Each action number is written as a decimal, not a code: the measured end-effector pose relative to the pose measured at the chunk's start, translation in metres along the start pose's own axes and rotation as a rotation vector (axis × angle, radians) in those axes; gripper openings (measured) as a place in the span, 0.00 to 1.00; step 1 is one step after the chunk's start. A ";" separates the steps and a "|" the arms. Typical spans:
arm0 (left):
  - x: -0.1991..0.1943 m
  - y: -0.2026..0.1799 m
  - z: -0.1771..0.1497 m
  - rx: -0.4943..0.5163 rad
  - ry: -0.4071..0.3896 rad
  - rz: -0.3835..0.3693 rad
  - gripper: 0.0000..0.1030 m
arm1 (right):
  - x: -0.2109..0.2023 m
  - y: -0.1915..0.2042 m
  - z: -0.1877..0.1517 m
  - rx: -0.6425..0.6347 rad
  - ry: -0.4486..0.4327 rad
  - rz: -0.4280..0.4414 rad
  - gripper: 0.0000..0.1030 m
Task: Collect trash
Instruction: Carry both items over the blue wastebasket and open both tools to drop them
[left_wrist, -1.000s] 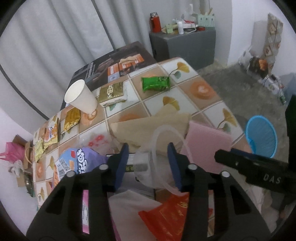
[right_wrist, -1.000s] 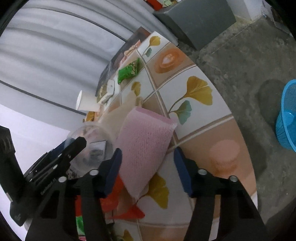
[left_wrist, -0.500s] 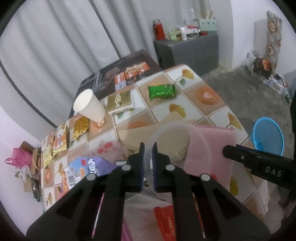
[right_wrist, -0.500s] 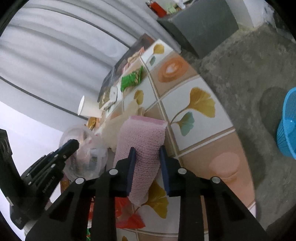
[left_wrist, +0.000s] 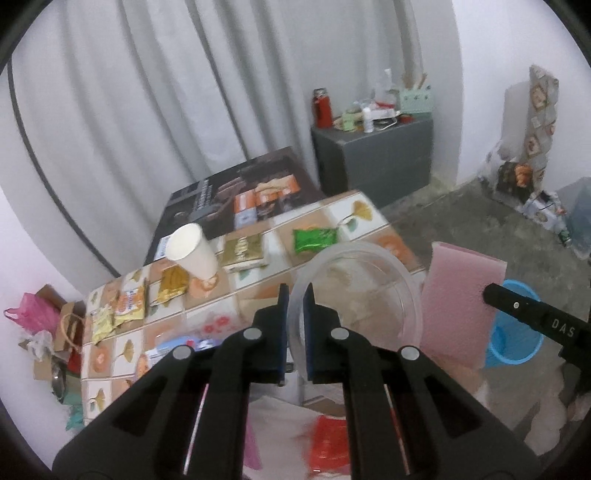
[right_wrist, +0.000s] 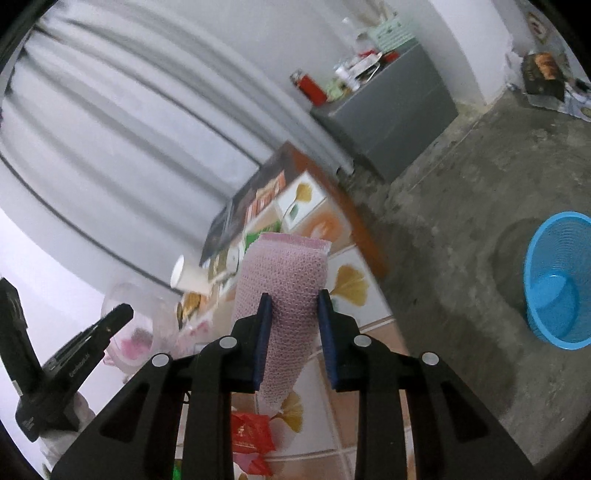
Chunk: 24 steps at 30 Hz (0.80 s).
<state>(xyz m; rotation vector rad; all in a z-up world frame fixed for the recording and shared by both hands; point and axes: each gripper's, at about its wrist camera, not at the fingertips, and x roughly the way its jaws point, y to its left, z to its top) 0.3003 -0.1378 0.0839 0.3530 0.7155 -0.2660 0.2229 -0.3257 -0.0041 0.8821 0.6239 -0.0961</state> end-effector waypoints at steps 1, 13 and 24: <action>-0.002 -0.006 0.003 0.003 0.000 -0.021 0.06 | -0.008 -0.008 0.001 0.011 -0.014 -0.007 0.24; 0.057 -0.172 0.035 0.093 0.223 -0.404 0.06 | -0.108 -0.180 0.008 0.315 -0.147 -0.263 0.24; 0.118 -0.356 0.023 0.197 0.326 -0.616 0.15 | -0.112 -0.288 0.030 0.483 -0.193 -0.441 0.32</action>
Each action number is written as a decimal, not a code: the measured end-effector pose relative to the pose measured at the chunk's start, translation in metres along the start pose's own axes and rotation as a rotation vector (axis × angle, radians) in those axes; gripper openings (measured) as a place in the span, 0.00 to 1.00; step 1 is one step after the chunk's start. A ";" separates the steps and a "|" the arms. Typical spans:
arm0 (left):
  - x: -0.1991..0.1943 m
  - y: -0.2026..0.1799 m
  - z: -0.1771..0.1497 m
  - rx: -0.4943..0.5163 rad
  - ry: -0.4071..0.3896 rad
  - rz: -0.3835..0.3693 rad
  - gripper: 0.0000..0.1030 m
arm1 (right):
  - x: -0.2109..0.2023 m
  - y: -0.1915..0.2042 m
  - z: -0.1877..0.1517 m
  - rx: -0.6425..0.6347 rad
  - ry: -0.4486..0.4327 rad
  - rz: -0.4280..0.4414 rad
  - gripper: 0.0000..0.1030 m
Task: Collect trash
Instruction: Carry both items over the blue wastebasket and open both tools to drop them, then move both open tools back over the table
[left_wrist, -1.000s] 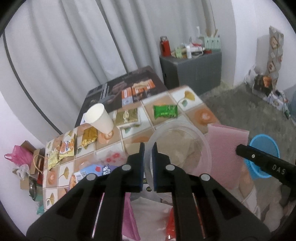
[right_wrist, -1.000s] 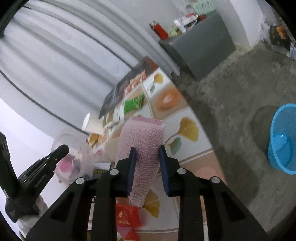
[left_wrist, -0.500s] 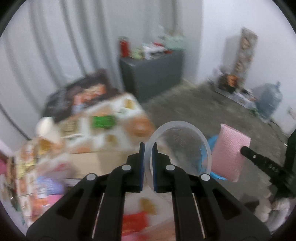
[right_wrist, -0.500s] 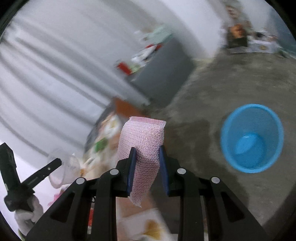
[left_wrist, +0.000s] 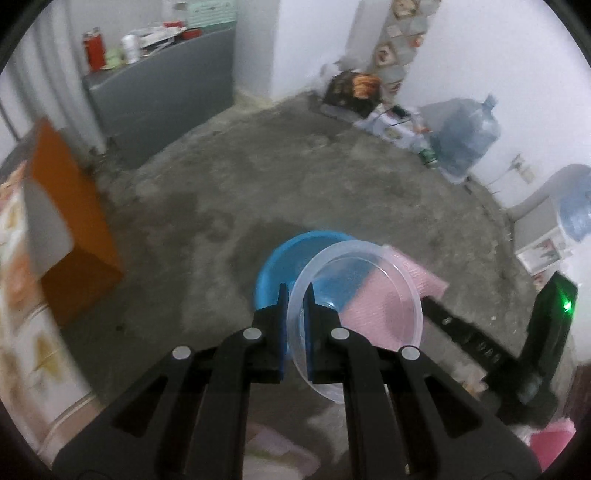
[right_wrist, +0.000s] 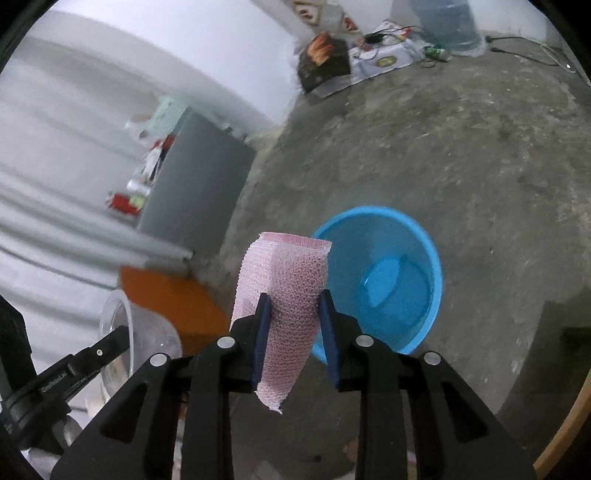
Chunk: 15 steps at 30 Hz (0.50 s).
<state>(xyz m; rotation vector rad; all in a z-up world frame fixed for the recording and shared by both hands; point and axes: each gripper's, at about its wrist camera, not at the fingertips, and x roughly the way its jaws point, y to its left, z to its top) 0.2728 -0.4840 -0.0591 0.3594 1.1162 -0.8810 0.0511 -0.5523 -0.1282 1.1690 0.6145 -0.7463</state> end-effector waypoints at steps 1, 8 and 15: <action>0.016 -0.006 0.003 0.008 0.018 -0.024 0.26 | 0.009 -0.007 0.005 0.003 -0.003 -0.015 0.37; 0.055 -0.003 -0.012 -0.086 0.039 -0.022 0.52 | 0.024 -0.054 0.001 0.022 0.000 -0.117 0.56; -0.002 -0.004 -0.031 0.013 -0.061 -0.013 0.60 | -0.019 -0.040 -0.022 -0.066 -0.075 -0.092 0.56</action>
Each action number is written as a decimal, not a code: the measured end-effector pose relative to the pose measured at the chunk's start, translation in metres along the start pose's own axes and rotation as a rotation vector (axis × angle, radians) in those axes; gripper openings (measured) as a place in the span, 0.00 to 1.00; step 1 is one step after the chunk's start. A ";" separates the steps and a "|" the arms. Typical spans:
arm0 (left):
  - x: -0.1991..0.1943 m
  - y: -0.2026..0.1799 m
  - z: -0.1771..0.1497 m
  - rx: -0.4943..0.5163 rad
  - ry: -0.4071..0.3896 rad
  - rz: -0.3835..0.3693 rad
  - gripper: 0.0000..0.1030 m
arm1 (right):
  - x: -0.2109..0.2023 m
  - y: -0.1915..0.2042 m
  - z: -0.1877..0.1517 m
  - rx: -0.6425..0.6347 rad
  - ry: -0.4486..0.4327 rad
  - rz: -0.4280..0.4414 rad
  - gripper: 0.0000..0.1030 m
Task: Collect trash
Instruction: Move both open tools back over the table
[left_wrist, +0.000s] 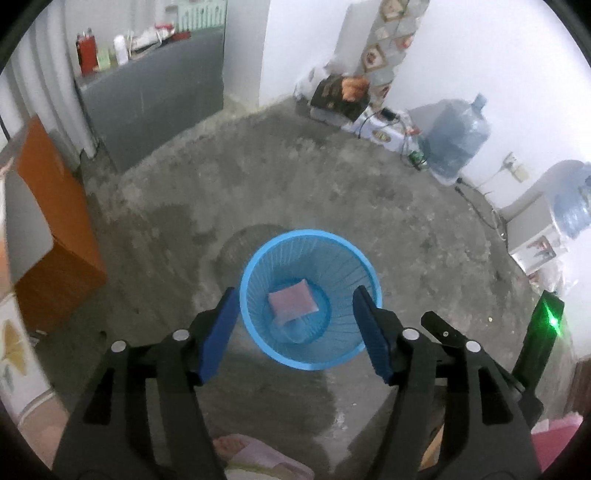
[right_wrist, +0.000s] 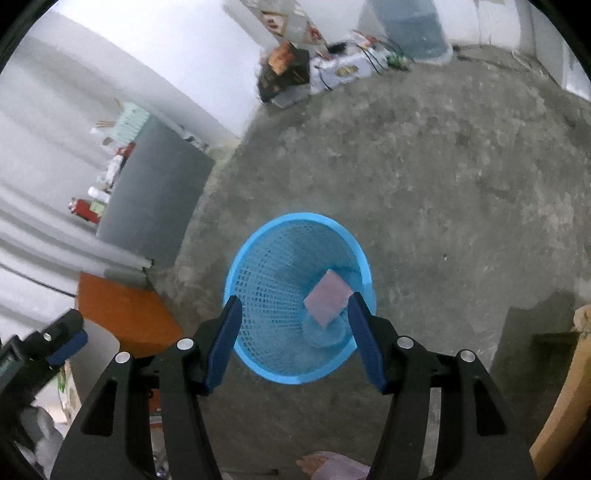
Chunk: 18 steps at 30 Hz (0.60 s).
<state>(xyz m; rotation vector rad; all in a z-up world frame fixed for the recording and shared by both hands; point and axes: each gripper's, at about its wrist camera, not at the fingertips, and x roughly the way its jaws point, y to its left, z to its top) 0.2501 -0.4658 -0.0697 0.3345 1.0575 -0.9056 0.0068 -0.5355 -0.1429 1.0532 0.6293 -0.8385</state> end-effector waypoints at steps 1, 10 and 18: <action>-0.011 0.000 0.000 0.006 -0.019 -0.005 0.61 | -0.009 0.006 -0.002 -0.030 -0.021 -0.001 0.56; -0.141 0.005 -0.016 0.035 -0.228 -0.023 0.70 | -0.099 0.065 -0.018 -0.288 -0.231 0.032 0.80; -0.233 0.008 -0.041 0.079 -0.339 -0.030 0.74 | -0.156 0.108 -0.035 -0.424 -0.295 0.133 0.88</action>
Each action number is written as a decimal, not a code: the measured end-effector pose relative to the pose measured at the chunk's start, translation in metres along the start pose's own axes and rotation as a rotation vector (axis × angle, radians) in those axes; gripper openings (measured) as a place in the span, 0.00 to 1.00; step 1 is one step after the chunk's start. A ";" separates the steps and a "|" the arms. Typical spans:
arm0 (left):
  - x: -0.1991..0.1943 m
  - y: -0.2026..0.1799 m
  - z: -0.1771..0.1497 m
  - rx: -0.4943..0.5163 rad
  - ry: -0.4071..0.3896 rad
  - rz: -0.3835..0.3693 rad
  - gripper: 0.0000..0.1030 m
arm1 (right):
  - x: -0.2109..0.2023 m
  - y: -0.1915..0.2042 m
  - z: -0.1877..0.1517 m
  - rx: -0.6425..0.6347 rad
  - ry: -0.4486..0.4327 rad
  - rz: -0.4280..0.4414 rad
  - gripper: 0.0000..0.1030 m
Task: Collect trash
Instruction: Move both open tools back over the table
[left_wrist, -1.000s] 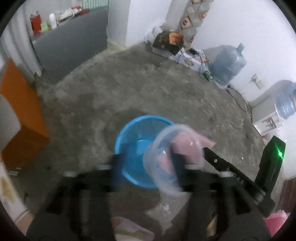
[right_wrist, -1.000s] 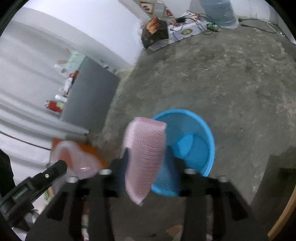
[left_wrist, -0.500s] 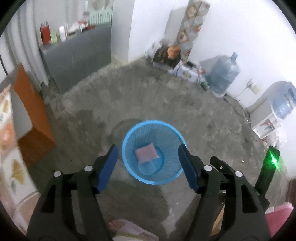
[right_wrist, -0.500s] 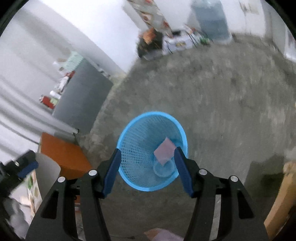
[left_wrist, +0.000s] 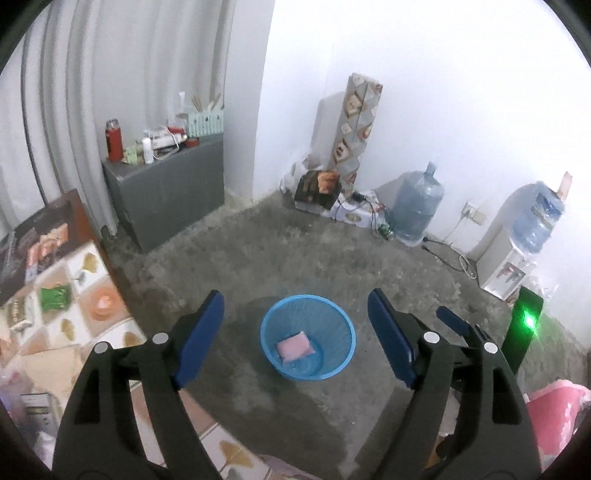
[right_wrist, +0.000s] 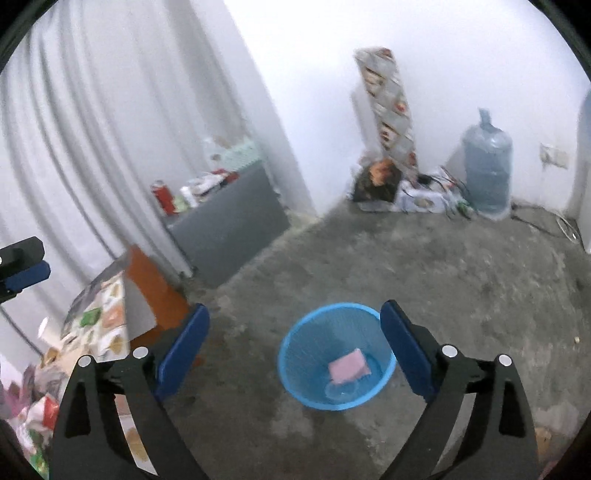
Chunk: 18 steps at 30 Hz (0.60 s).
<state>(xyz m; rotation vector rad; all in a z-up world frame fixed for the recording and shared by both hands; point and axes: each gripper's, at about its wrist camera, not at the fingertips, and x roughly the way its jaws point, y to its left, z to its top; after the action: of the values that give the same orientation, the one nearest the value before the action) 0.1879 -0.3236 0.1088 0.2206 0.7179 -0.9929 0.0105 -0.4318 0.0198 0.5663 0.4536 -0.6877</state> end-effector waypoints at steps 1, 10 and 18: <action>-0.013 0.002 -0.002 0.000 -0.012 -0.001 0.74 | -0.004 0.006 0.002 -0.007 0.006 0.032 0.88; -0.105 0.042 -0.033 -0.043 -0.080 0.073 0.74 | -0.019 0.059 -0.001 -0.069 0.094 0.264 0.88; -0.182 0.099 -0.069 -0.170 -0.160 0.229 0.74 | -0.020 0.120 -0.018 -0.139 0.228 0.469 0.88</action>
<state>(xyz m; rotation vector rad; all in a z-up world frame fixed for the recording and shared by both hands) 0.1760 -0.1113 0.1592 0.0714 0.6120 -0.7180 0.0768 -0.3351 0.0571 0.5942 0.5520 -0.1416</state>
